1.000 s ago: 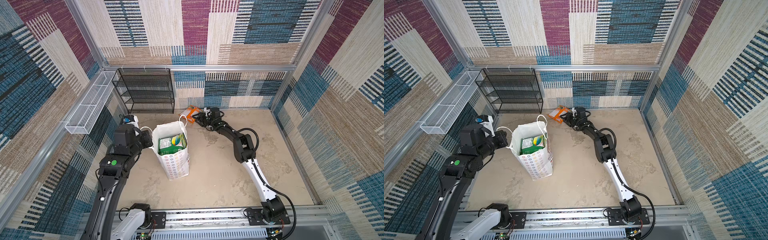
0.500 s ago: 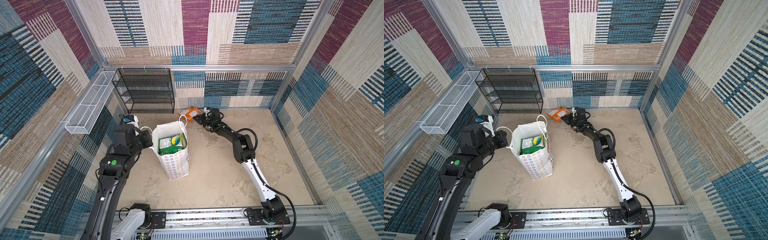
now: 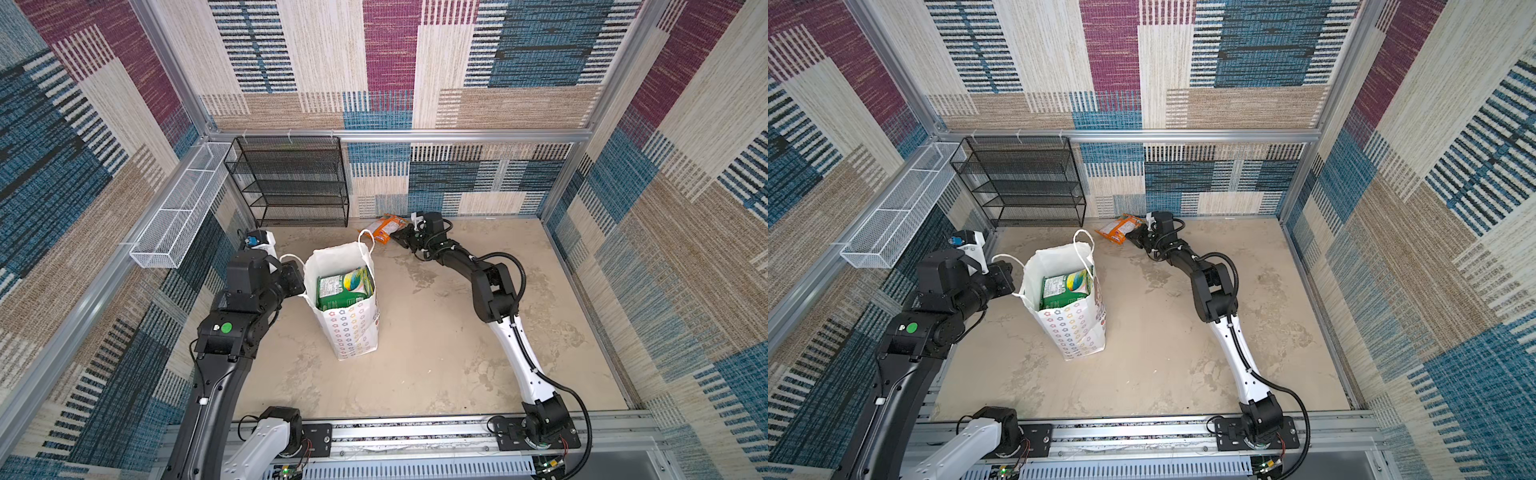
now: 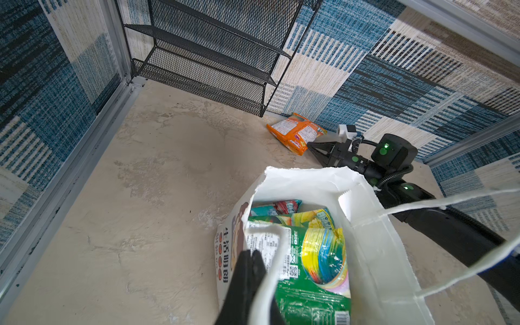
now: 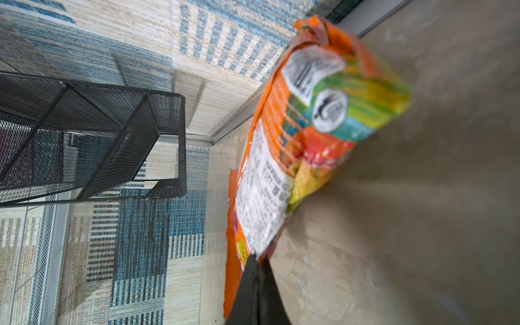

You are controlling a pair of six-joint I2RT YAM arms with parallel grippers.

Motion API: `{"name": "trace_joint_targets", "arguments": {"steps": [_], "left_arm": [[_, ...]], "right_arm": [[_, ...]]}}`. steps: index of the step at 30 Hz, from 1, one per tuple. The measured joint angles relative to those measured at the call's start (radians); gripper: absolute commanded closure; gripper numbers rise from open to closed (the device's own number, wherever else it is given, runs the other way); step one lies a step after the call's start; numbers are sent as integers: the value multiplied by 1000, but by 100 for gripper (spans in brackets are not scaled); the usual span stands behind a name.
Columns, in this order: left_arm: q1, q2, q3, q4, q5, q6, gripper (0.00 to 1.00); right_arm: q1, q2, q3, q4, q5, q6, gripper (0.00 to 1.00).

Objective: Place the snacks into the paper bag
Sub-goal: 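Lift the orange packet with the right gripper off the table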

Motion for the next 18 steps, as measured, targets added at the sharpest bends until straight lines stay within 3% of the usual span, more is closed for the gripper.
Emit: {"name": "trace_joint_targets", "arguments": {"steps": [18], "left_arm": [[0, -6, 0, 0, 0, 0, 98]], "right_arm": [[-34, -598, -546, 95, -1, -71, 100]]}}
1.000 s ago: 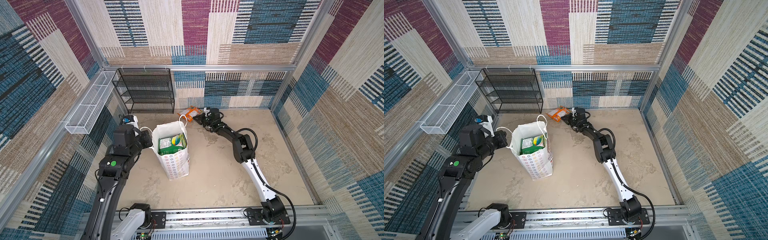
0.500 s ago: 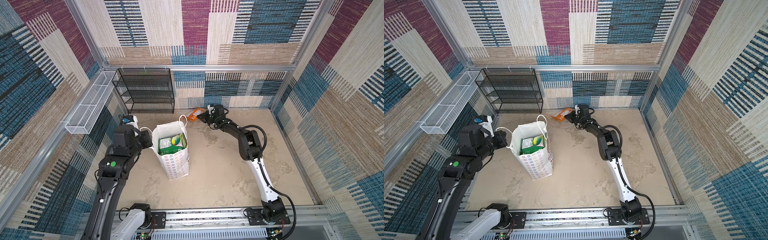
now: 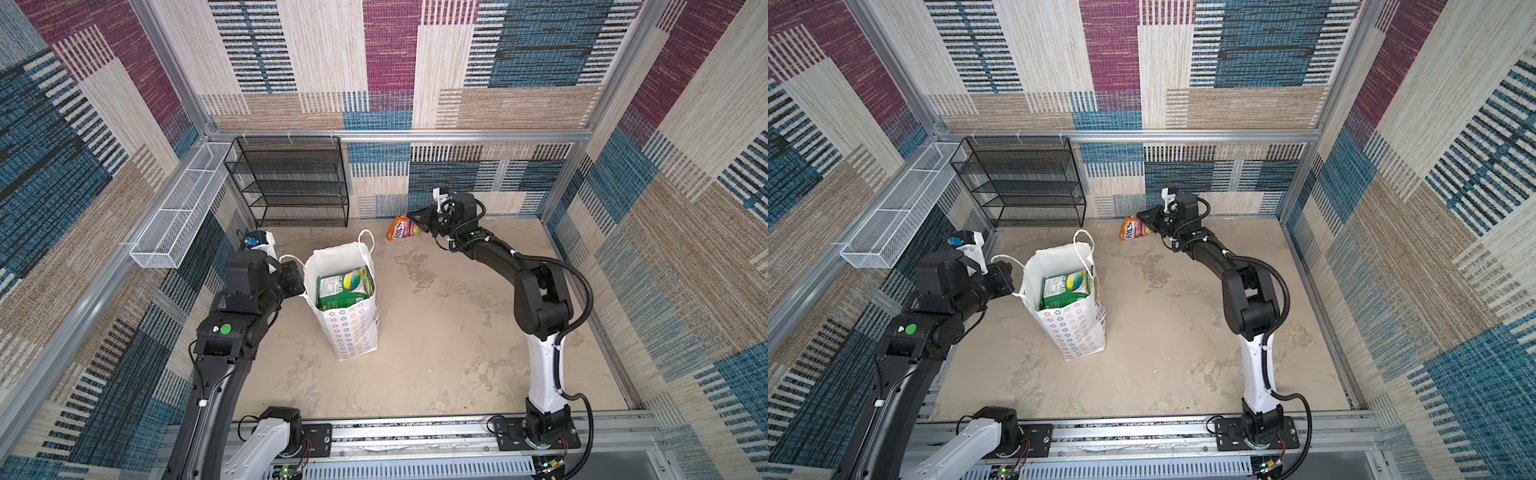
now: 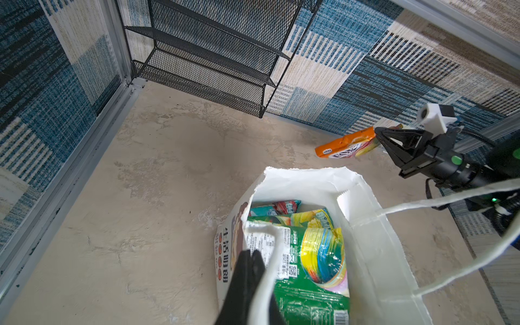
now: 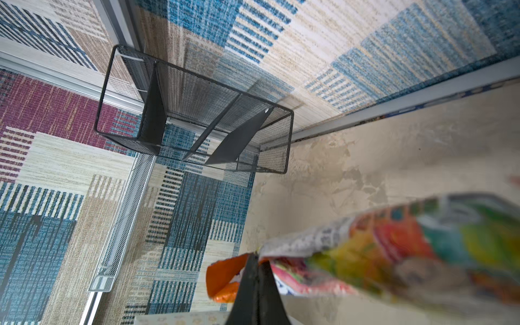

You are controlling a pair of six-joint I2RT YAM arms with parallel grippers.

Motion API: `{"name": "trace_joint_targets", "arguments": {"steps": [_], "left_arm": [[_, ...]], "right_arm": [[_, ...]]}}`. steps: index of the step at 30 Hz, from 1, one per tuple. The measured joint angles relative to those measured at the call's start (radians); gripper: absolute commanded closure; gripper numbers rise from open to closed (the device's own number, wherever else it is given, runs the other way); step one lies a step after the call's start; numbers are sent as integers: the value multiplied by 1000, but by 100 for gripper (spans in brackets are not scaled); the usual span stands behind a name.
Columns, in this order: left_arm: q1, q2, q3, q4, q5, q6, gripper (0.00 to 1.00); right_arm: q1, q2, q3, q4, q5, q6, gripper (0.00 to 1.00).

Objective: Place the snacks into the paper bag
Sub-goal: 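Lift the orange packet with the right gripper off the table, then carry the orange packet over the bag opening with the right gripper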

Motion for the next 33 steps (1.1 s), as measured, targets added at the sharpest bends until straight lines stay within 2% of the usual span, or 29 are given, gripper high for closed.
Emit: {"name": "trace_joint_targets", "arguments": {"steps": [9, 17, 24, 33], "left_arm": [[0, -2, 0, 0, 0, 0, 98], [0, -5, 0, 0, 0, 0, 98], [0, -6, 0, 0, 1, 0, 98], [0, -8, 0, 0, 1, 0, 98]], "right_arm": [[0, -179, -116, 25, -3, -3, 100], [6, -315, -133, -20, -8, -12, 100], [58, -387, -2, -140, -11, -64, 100], [226, -396, 198, -272, -2, -138, 100]]}}
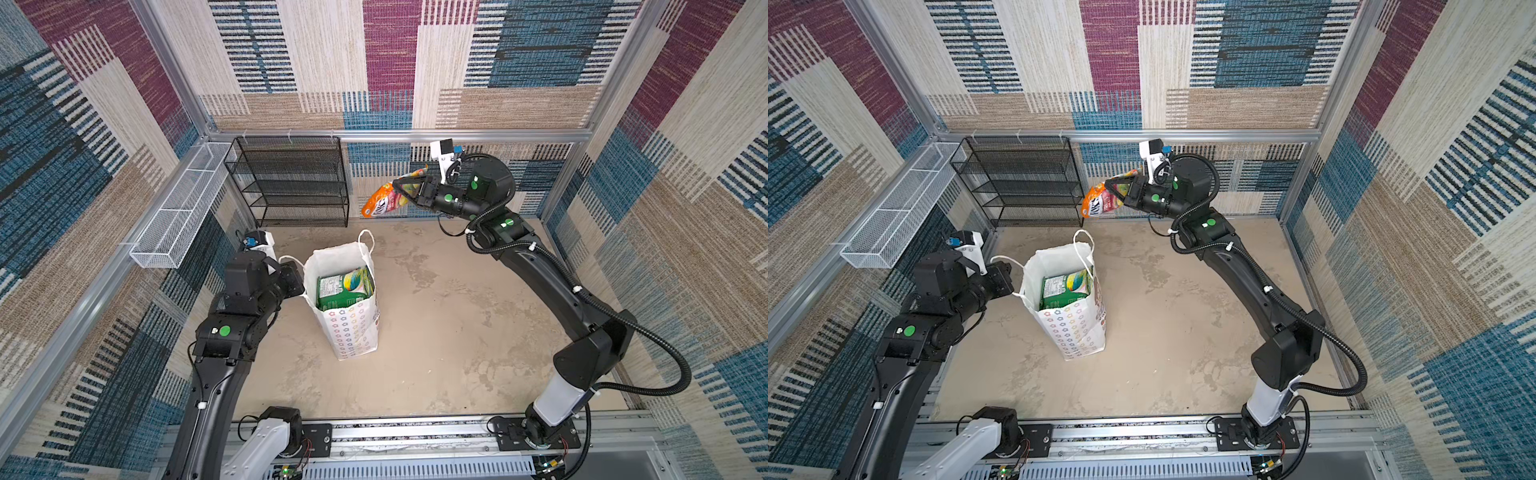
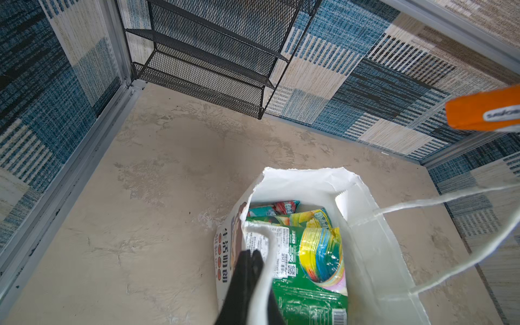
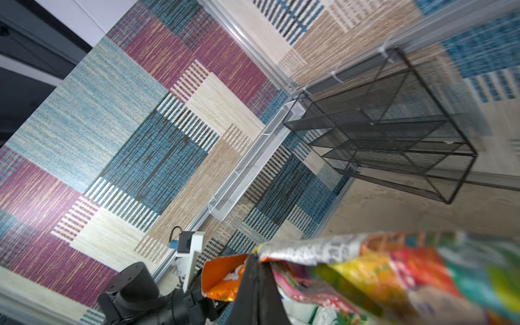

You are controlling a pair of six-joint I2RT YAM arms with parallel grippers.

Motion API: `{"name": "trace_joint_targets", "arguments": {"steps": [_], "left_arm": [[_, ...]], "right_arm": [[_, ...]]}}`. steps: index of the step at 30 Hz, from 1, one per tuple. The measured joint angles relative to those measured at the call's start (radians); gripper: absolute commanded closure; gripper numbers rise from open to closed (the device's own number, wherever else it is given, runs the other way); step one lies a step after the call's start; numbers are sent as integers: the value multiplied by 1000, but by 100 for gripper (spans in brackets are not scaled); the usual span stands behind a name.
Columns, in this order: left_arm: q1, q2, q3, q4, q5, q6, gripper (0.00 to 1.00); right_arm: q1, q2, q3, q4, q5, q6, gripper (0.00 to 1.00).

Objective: Place the snacks into the paper bag
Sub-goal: 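Carry the orange packet over the bag opening with the right gripper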

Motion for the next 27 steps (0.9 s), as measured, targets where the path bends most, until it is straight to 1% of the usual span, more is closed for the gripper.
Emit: {"name": "trace_joint_targets", "arguments": {"steps": [3, 7, 11, 13, 18, 27], "left_arm": [[0, 1, 0, 0, 0, 0, 98], [0, 1, 0, 0, 1, 0, 98], [0, 2, 0, 0, 1, 0, 98], [0, 2, 0, 0, 1, 0, 98], [0, 6, 0, 0, 1, 0, 98], [0, 10, 0, 0, 1, 0, 98]], "right_arm": [[62, 34, 89, -29, 1, -25, 100], [138, 116, 240, -101, 2, -66, 100], [192, 171, 321, -158, -2, -94, 100], [216, 182, 322, -178, -7, -101, 100], [262, 195, 263, -180, -20, -104, 100], [293, 188, 132, -172, -43, -95, 100]]}}
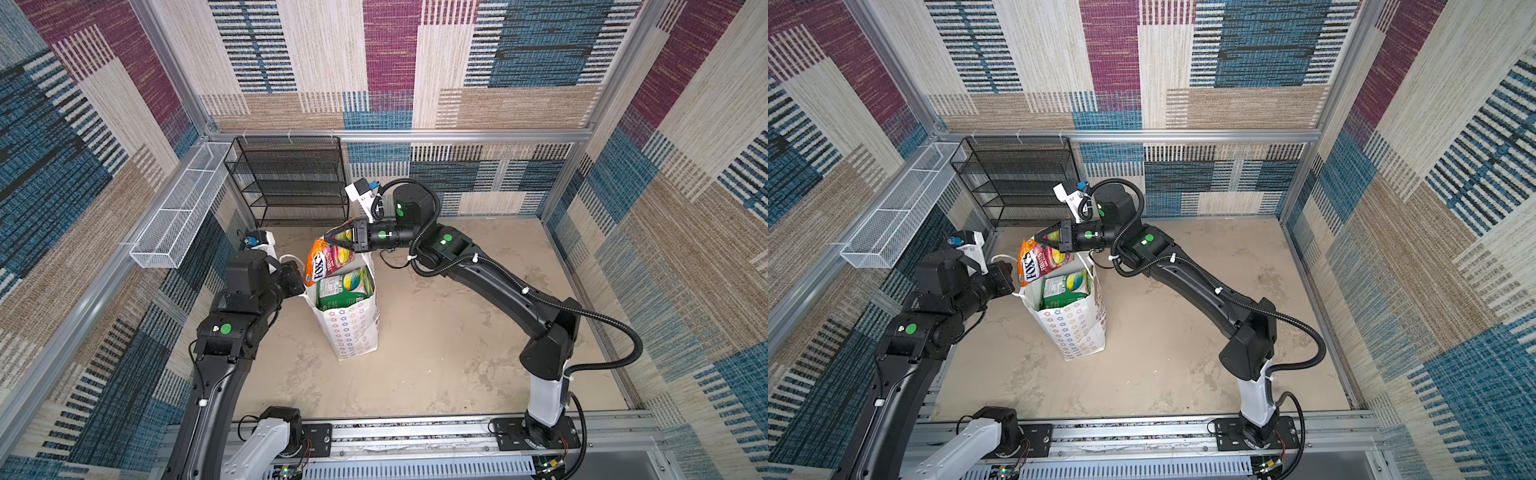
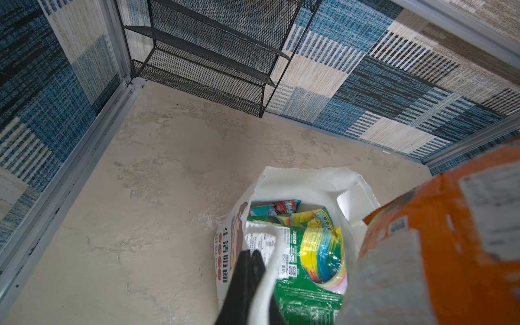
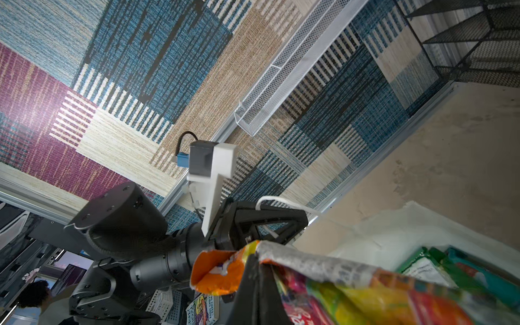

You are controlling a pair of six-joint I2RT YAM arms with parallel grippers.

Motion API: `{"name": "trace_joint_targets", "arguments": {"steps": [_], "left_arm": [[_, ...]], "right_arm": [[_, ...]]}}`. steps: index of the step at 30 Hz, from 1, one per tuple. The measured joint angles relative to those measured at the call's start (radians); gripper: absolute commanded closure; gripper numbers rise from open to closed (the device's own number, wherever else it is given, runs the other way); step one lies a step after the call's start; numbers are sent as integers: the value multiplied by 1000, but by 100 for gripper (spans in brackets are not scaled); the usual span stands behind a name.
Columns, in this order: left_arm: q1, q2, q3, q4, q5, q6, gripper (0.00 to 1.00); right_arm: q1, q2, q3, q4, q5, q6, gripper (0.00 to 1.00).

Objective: Place the snacks into the paper bag
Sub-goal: 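Carry the orange packet over the bag opening with the right gripper, then lower the orange packet into the bag and open the right gripper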

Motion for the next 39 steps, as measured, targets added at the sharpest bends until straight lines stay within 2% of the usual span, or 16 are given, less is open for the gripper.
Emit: {"name": "trace_joint_targets", "arguments": {"steps": [10, 21, 39], "left_arm": [[0, 3, 0, 0, 3, 0, 98], [0, 4, 0, 0, 3, 0, 98], [0, 4, 0, 0, 4, 0, 98]], "right_arm": [[4, -68, -172, 0, 74, 2, 100], [7, -51, -188, -26, 151, -26, 100], [26, -25, -244, -71, 185, -52, 100]]}}
